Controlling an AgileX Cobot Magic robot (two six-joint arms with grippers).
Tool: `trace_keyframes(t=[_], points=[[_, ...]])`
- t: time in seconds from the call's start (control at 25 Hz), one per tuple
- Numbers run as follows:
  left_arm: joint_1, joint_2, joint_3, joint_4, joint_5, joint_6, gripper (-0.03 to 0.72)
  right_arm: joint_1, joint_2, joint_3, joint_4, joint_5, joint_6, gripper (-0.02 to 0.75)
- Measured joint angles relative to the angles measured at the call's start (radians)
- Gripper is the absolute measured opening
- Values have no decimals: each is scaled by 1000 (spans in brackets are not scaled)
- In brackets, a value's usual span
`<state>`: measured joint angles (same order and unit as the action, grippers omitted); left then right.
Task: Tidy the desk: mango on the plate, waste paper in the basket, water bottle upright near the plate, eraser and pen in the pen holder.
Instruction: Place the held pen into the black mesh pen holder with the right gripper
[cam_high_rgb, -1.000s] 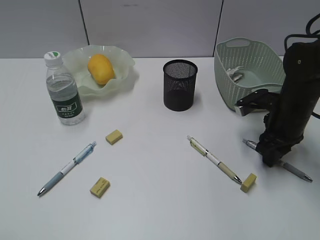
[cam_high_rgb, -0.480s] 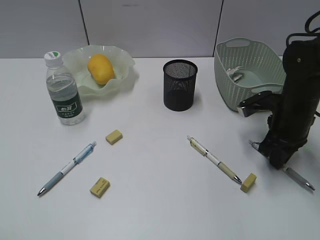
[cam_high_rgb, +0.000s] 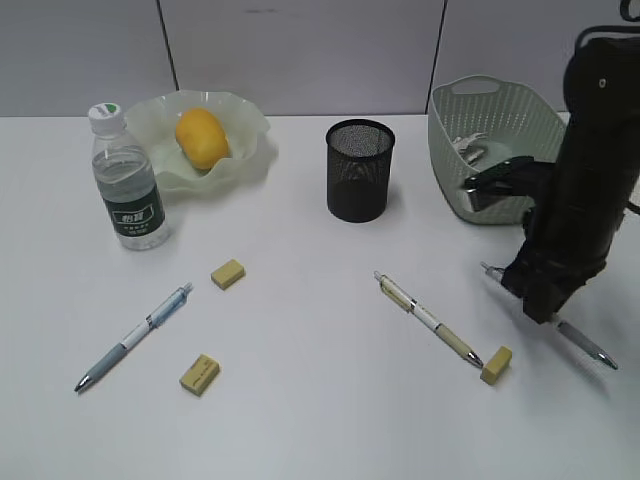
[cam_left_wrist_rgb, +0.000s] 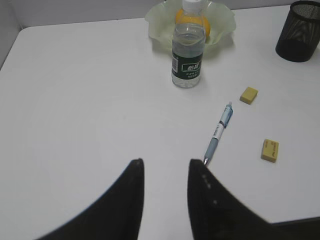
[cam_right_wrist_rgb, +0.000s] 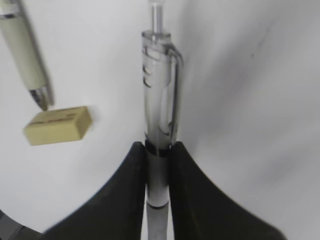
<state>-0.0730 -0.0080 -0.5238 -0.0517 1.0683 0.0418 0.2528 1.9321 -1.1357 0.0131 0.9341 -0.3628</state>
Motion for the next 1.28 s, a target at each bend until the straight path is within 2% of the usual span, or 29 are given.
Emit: trace_keyframes(t=[0.32,0.52,0.88,1.28], points=[[0,0,0,0,0,0,233,164,-92,-1,20,-12,54,118],[0,0,0,0,0,0,233,178,-168,-1,96,-102,96,118],[0,0,0,-1,0,0,233,180,-308,-1,290,-486,100,118],[0,0,0,-1,0,0,233,200,-291,-1,314,-976,97,118]])
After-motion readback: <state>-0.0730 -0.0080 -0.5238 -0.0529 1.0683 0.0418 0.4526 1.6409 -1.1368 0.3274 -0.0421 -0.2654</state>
